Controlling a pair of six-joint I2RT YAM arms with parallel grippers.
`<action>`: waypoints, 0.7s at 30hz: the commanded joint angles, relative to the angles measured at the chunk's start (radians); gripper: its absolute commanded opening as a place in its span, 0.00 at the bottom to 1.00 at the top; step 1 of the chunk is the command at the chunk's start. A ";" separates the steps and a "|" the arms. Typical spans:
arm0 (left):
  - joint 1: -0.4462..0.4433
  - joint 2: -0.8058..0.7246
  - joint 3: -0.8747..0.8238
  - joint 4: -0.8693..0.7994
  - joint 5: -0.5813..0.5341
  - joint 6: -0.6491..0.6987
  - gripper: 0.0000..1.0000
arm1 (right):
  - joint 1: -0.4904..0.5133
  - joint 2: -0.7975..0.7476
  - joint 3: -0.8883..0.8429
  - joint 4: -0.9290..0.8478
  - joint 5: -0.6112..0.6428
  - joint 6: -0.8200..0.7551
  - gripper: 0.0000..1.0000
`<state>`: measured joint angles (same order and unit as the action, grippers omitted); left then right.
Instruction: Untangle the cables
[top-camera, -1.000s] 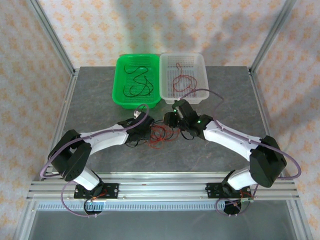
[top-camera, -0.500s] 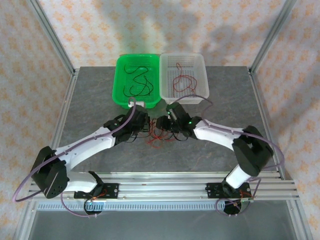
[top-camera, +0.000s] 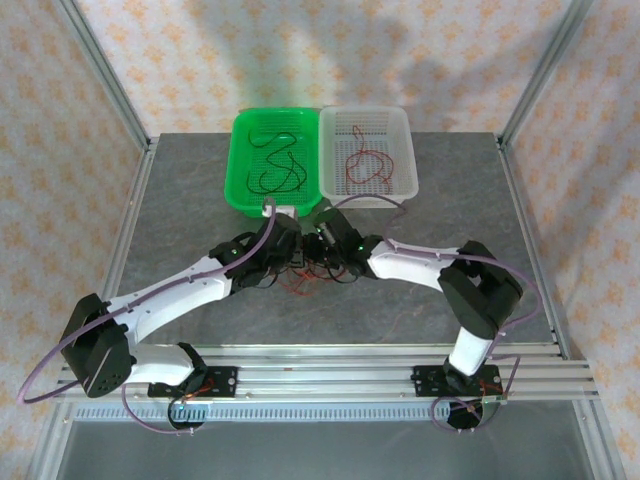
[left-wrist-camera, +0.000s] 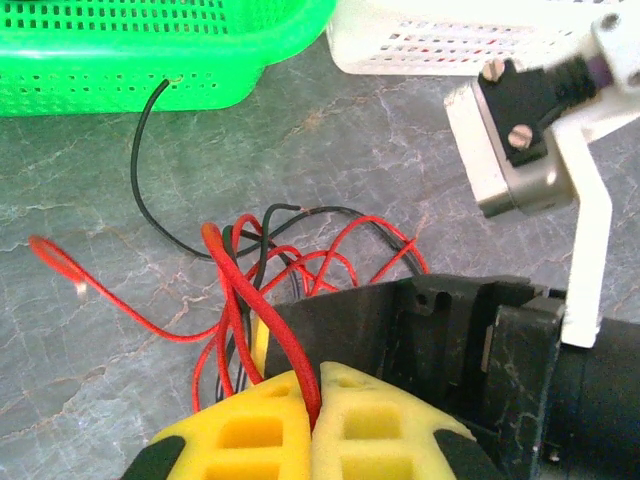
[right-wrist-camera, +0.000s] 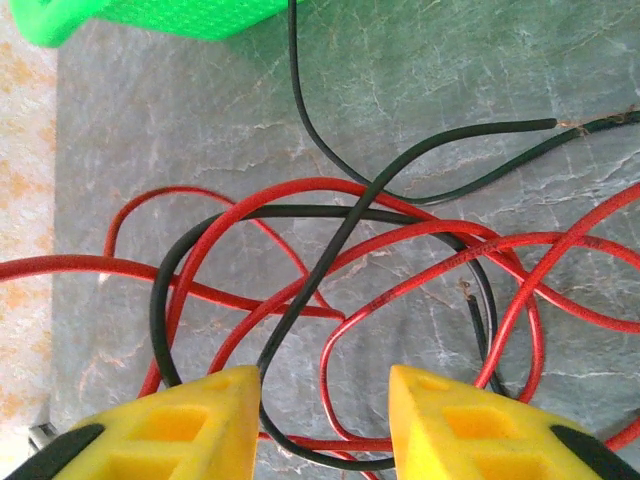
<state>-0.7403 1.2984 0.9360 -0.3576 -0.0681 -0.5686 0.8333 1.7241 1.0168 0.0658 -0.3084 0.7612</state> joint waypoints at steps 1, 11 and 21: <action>-0.016 -0.010 0.054 -0.009 -0.015 -0.012 0.00 | 0.037 -0.085 -0.070 0.121 0.044 0.064 0.41; -0.017 -0.008 0.091 -0.031 -0.052 -0.054 0.00 | 0.053 -0.228 -0.245 0.252 0.004 0.022 0.50; -0.018 -0.034 0.091 -0.008 -0.022 -0.089 0.00 | 0.054 -0.113 -0.240 0.374 0.050 -0.079 0.49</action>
<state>-0.7528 1.2961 0.9997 -0.3706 -0.0860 -0.6331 0.8829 1.5661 0.7410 0.3767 -0.3008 0.7288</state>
